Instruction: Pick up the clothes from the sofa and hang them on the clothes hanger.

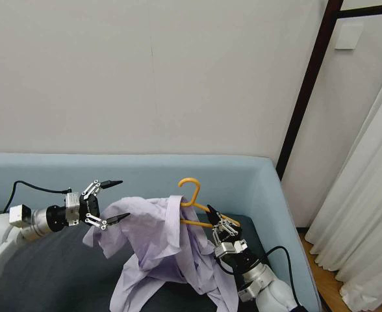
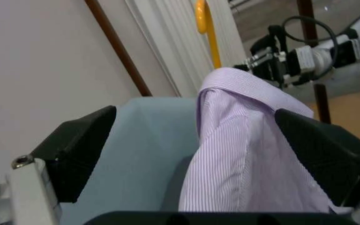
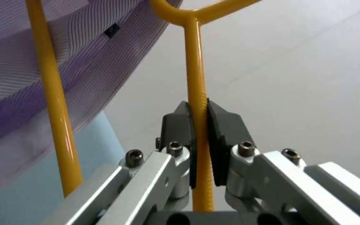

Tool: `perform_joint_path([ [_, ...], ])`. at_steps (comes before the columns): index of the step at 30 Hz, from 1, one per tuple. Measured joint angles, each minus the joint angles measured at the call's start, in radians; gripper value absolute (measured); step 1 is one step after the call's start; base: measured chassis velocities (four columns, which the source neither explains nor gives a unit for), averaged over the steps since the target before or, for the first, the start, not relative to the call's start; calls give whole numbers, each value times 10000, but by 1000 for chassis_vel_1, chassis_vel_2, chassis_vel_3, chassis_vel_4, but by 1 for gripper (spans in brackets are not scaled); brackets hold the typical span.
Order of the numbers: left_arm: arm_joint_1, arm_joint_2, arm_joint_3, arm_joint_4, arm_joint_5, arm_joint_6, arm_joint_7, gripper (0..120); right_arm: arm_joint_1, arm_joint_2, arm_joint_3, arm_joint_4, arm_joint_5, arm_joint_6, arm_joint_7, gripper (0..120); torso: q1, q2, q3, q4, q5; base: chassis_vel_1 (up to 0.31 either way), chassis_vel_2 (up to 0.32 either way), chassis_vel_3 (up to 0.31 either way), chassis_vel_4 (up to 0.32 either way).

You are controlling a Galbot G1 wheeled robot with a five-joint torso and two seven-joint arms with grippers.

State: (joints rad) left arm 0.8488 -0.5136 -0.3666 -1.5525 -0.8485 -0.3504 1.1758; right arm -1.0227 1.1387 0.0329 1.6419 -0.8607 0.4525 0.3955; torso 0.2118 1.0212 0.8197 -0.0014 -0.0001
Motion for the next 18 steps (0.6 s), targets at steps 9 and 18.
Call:
perform_joint_path([
  [9,-330,128,618,-1,560,999,641,100,439,497,-523,-493,-748,200,116,5,0,0,0,0,-2,0,0,0,0],
  [18,-514,-216,923,359,1435,1276,730,75,361,660,-635,-378,-882,179,213,5,0,0,0,4,-2,0,0,0,0],
])
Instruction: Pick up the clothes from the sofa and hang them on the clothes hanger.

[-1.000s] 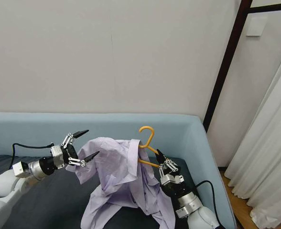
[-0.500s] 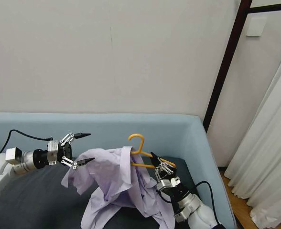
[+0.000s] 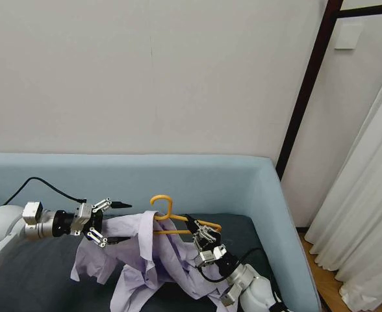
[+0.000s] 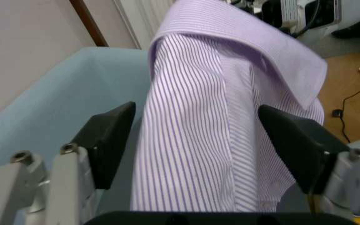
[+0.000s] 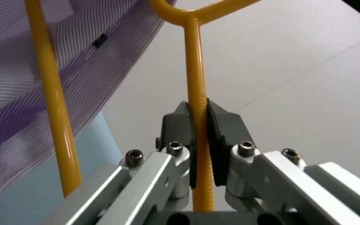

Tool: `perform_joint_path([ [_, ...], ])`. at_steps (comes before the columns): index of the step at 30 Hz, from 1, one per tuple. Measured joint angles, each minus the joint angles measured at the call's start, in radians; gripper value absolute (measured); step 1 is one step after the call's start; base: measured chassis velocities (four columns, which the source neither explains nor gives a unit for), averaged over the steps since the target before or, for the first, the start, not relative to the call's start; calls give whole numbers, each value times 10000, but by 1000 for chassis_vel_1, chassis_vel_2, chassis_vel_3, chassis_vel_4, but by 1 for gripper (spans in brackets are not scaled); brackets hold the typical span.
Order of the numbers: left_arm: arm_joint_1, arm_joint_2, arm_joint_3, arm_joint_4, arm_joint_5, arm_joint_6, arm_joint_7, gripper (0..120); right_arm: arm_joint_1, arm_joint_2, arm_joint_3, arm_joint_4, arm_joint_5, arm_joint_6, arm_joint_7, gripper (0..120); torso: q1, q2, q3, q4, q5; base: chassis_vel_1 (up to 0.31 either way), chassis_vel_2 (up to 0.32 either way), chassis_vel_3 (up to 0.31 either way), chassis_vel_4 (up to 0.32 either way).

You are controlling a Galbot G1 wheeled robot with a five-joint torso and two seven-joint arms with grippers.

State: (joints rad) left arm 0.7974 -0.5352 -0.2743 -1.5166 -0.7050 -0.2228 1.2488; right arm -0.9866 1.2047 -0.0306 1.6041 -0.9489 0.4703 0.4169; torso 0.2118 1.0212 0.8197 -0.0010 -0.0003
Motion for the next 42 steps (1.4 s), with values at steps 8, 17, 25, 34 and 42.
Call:
perform_joint_path([
  [8,52,-232,6,121,410,65,-6,43,50,118,-135,123,-83,-51,27,5,0,0,0,0,0,0,0,0,0],
  [17,-128,-306,167,254,524,47,-121,13,101,142,-242,144,52,-215,98,5,-1,0,0,-2,1,0,0,0,0],
  [25,-251,-439,163,462,535,127,96,7,13,100,-429,459,797,-478,92,9,0,-1,0,-1,0,0,0,0,0],
  [34,-618,-590,3,1051,581,263,108,6,-300,-225,-777,644,4689,720,-1740,40,-1,0,0,-1,1,0,0,0,0],
  [42,-707,-536,-151,1177,577,286,76,6,-230,-378,-1147,-656,9493,823,-3860,70,0,0,0,-2,1,0,0,0,0],
])
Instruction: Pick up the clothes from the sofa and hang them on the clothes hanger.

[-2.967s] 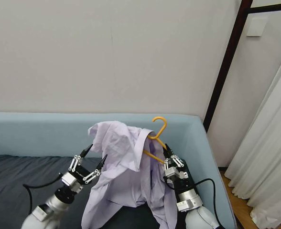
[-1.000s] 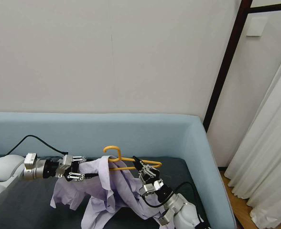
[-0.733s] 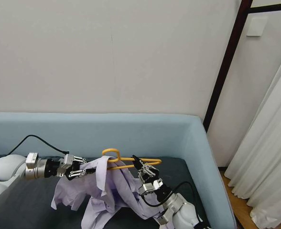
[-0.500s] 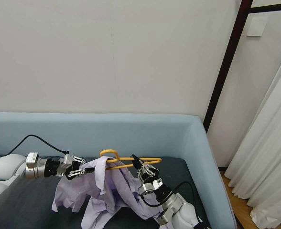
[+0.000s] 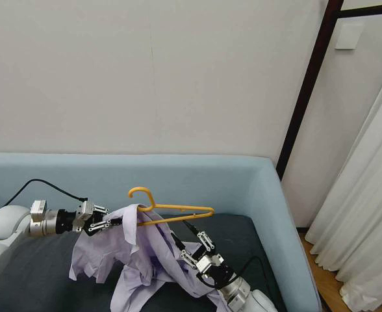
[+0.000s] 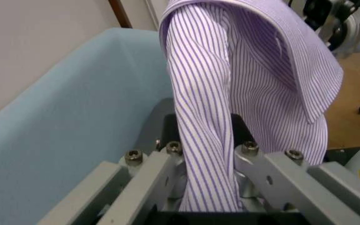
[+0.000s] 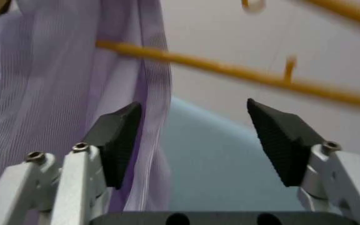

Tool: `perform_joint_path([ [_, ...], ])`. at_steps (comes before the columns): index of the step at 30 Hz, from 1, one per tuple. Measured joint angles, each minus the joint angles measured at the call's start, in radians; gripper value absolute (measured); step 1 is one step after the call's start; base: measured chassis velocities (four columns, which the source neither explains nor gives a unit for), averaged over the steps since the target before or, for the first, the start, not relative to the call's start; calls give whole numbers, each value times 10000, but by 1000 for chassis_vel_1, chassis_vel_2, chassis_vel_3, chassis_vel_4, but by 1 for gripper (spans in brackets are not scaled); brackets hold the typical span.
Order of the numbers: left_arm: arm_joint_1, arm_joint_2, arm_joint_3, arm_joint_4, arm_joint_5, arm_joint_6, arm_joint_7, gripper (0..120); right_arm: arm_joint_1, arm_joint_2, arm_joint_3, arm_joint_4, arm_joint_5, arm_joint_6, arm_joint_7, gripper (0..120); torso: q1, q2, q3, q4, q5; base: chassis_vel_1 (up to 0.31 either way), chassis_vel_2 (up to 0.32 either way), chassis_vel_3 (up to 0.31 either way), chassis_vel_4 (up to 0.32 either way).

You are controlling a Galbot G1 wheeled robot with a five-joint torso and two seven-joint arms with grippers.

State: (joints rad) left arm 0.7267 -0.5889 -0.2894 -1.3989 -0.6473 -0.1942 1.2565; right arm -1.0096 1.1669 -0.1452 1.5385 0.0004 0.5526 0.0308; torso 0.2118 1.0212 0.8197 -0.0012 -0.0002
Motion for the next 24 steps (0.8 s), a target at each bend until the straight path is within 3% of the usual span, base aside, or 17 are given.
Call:
perform_joint_path([
  [2,9,17,-44,0,-7,1,-10,6,37,71,-297,-138,1290,-421,-35,81,0,0,0,1,0,0,0,0,0],
  [10,84,18,-124,-35,0,-31,-48,6,1,643,-1126,-43,4804,-1948,570,100,-1,0,-1,2,0,0,0,0,0],
  [20,119,-56,-170,-29,9,-84,-82,6,-2,975,-1274,-234,5453,-2634,995,100,0,0,-1,1,0,0,0,0,0],
  [24,141,-58,-198,-18,9,-105,-88,6,-54,1026,-1275,-277,5557,-2645,1012,88,0,0,0,1,-1,0,0,0,0],
])
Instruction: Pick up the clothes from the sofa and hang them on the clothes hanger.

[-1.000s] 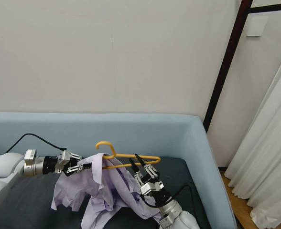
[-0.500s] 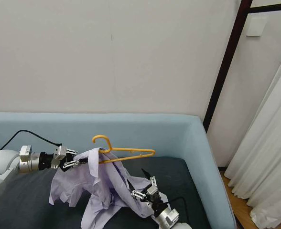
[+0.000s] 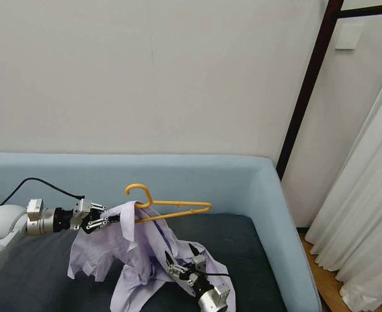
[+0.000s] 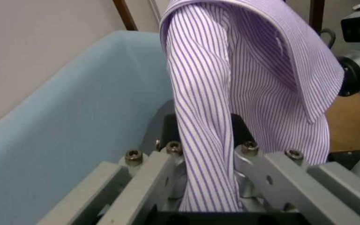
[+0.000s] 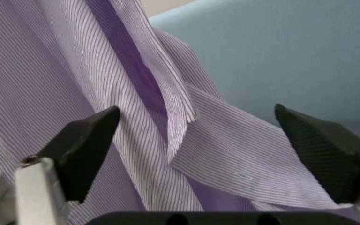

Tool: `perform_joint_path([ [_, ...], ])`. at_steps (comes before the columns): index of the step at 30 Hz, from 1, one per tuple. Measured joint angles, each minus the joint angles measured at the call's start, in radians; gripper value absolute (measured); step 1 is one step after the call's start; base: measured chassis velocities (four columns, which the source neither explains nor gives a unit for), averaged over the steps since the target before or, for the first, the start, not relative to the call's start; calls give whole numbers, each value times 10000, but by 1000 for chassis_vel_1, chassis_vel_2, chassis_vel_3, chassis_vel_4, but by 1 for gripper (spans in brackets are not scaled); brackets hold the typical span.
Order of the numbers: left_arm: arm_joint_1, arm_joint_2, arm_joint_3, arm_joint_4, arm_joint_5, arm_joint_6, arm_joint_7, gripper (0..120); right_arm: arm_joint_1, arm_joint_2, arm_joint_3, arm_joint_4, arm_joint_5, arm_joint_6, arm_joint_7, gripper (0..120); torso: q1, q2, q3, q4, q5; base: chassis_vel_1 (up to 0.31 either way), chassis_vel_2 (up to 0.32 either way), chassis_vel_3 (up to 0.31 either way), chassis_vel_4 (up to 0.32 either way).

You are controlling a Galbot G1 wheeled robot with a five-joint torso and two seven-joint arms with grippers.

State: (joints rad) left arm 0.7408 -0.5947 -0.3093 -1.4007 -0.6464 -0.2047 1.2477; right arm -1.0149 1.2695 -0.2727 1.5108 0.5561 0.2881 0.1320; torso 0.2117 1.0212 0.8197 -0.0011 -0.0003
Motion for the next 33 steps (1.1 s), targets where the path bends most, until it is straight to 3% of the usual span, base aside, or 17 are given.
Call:
perform_joint_path([
  [5,22,13,-23,31,0,-40,-3,6,-49,83,-2,50,706,63,-73,72,0,0,0,0,0,0,0,0,0],
  [9,65,40,-40,32,3,-90,-3,6,-104,91,61,218,1727,201,-418,52,0,0,0,0,0,0,0,0,0],
  [11,67,45,-41,33,4,-98,-3,6,-121,90,69,258,1935,211,-484,51,0,0,0,0,0,0,0,0,0],
  [14,58,49,-43,44,14,-108,-3,6,-190,116,139,319,2600,226,-759,36,0,0,0,0,0,0,0,0,0],
  [21,20,37,-25,52,17,-114,-4,6,-297,197,150,173,2609,193,-882,10,0,0,0,-1,1,0,0,0,0],
  [25,13,31,-23,62,19,-118,-4,6,-341,226,125,65,2425,109,-927,0,0,0,0,0,1,0,0,0,0],
  [33,29,24,-31,82,19,-148,-1,6,-392,274,219,-122,1871,91,-1143,0,0,0,0,0,1,0,0,0,0],
])
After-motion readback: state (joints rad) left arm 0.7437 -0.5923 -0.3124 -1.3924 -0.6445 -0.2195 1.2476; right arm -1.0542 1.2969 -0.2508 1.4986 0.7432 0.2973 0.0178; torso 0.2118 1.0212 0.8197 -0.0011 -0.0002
